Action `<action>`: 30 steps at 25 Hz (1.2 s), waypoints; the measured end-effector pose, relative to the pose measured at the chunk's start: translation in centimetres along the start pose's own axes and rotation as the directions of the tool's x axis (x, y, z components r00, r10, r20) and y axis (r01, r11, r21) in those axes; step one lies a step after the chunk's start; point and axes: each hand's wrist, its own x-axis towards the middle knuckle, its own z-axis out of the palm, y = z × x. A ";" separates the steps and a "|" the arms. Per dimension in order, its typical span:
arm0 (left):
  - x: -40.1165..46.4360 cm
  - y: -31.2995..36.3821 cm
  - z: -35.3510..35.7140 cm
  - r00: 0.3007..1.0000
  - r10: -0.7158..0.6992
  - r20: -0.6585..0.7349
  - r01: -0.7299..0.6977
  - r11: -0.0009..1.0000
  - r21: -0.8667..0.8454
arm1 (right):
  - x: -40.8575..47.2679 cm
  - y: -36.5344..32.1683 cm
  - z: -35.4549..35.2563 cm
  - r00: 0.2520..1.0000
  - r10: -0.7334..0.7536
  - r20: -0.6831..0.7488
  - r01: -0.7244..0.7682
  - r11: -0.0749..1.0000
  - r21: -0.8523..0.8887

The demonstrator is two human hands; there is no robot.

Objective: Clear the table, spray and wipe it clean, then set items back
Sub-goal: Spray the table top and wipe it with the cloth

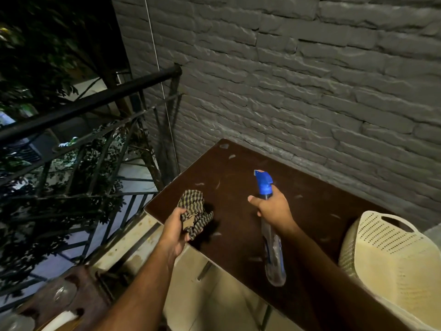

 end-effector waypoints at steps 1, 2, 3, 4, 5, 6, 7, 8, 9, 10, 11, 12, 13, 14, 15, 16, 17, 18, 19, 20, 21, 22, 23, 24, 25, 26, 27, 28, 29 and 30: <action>0.5 0.2 0.8 1.000 0.002 0.002 -0.002 1.000 -0.002 | 1.1 -0.3 -0.5 1.000 -0.005 -0.004 0.005 1.000 0.013; 1.1 0.3 1.5 1.000 -0.003 0.003 0.003 1.000 0.003 | 2.1 -0.6 -0.9 1.000 -0.002 -0.010 0.002 1.000 0.022; 1.7 0.3 2.1 1.000 -0.015 -0.004 0.015 1.000 0.011 | 3.3 -0.6 -1.3 1.000 0.003 -0.019 -0.002 0.999 0.034; 2.2 0.4 2.4 1.000 -0.024 -0.012 0.024 1.000 0.017 | 4.1 -0.8 -1.6 1.000 0.008 -0.029 -0.007 0.999 0.046; 2.7 0.5 2.8 1.000 -0.026 -0.013 0.027 0.999 0.026 | 5.1 -0.8 -1.8 0.999 0.004 -0.036 -0.002 0.999 0.052; 3.5 0.9 3.2 1.000 -0.024 -0.015 0.024 0.999 0.037 | 6.1 -1.0 -2.0 0.999 0.006 -0.047 -0.003 0.999 0.054; 4.5 1.4 3.6 1.000 -0.021 -0.011 0.022 0.999 0.047 | 7.3 -1.0 -2.1 0.998 0.013 -0.059 -0.010 0.998 0.057; 5.6 2.0 4.0 1.000 -0.019 -0.003 0.019 0.998 0.053 | 8.4 -1.2 -2.1 0.998 0.018 -0.065 -0.014 0.998 0.065; 6.6 2.7 4.5 1.000 -0.016 0.003 0.015 0.998 0.062 | 9.6 -1.5 -2.0 0.997 0.012 -0.073 -0.007 0.997 0.073; 7.8 3.3 5.0 1.000 -0.012 0.007 0.012 0.997 0.073 | 10.7 -1.9 -1.9 0.997 0.006 -0.078 0.001 0.997 0.083; 9.2 4.0 5.4 1.000 -0.010 0.003 0.010 0.997 0.082 | 12.0 -2.1 -1.7 0.996 0.002 -0.092 0.007 0.996 0.094; 10.4 4.5 5.8 1.000 -0.011 0.002 0.011 0.996 0.091 | 12.9 -2.5 -1.5 0.995 0.006 -0.097 0.004 0.995 0.103; 11.8 5.1 6.2 1.000 -0.017 0.004 0.017 0.995 0.102 | 14.2 -2.6 -1.1 0.995 0.017 -0.096 -0.006 0.993 0.114; 13.7 5.7 6.6 1.000 -0.029 0.000 0.028 0.991 0.128 | 15.4 -3.0 -0.7 0.995 0.043 -0.089 -0.031 0.992 0.122; 15.8 6.5 7.1 0.999 -0.034 -0.006 0.034 0.986 0.164 | 16.9 -3.3 -0.1 0.995 0.062 -0.077 -0.052 0.991 0.126; 18.0 7.2 7.6 0.999 -0.037 -0.018 0.040 0.978 0.206 | 18.3 -3.7 0.5 0.995 0.077 -0.060 -0.070 0.990 0.121; 20.2 8.0 8.2 0.999 -0.041 -0.026 0.046 0.968 0.245 | 19.7 -3.9 1.1 0.995 0.086 -0.047 -0.080 0.990 0.119; 22.4 8.7 9.0 0.999 -0.044 -0.022 0.049 0.959 0.280 | 21.1 -4.3 1.7 0.995 0.090 -0.034 -0.086 0.989 0.118; 24.7 9.2 9.7 0.999 -0.043 -0.011 0.044 0.950 0.310 | 22.4 -4.6 2.4 0.996 0.090 -0.024 -0.087 0.989 0.121; 26.6 9.7 10.5 0.999 -0.036 0.010 0.030 0.939 0.342 | 23.5 -4.8 3.0 0.996 0.092 -0.017 -0.089 0.987 0.131; 28.1 10.1 11.3 0.999 -0.016 0.029 0.004 0.929 0.371 | 24.3 -5.0 3.5 0.996 0.093 -0.010 -0.090 0.984 0.155; 29.8 10.3 12.3 0.999 0.010 0.038 -0.024 0.915 0.402 | 25.2 -5.1 4.1 0.996 0.092 0.009 -0.092 0.980 0.177; 31.6 10.5 13.1 0.998 0.058 0.037 -0.069 0.893 0.444 | 26.1 -5.1 4.7 0.995 0.089 0.037 -0.094 0.978 0.185; 33.4 10.6 13.9 0.990 0.137 0.030 -0.133 0.849 0.511 | 27.0 -5.0 5.3 0.995 0.080 0.065 -0.091 0.979 0.182; 35.1 10.8 14.8 0.970 0.237 0.044 -0.216 0.774 0.595 | 27.8 -4.8 5.7 0.994 0.069 0.080 -0.082 0.981 0.177; 36.8 10.8 15.4 0.940 0.332 0.076 -0.291 0.668 0.685 | 28.6 -4.6 6.1 0.994 0.058 0.090 -0.073 0.982 0.176; 38.2 10.8 16.0 0.905 0.408 0.120 -0.349 0.551 0.758 | 29.3 -4.3 6.5 0.994 0.047 0.096 -0.064 0.982 0.179; 39.2 10.6 16.7 0.879 0.446 0.170 -0.377 0.431 0.820 | 30.2 -4.1 6.8 0.995 0.038 0.096 -0.054 0.982 0.180; 40.0 10.1 17.0 0.866 0.446 0.226 -0.383 0.301 0.874 | 30.9 -4.0 6.9 0.995 0.030 0.097 -0.047 0.983 0.180; 40.4 9.1 17.3 0.861 0.417 0.291 -0.380 0.147 0.913 | 31.6 -3.8 7.1 0.994 0.033 0.102 -0.052 0.980 0.191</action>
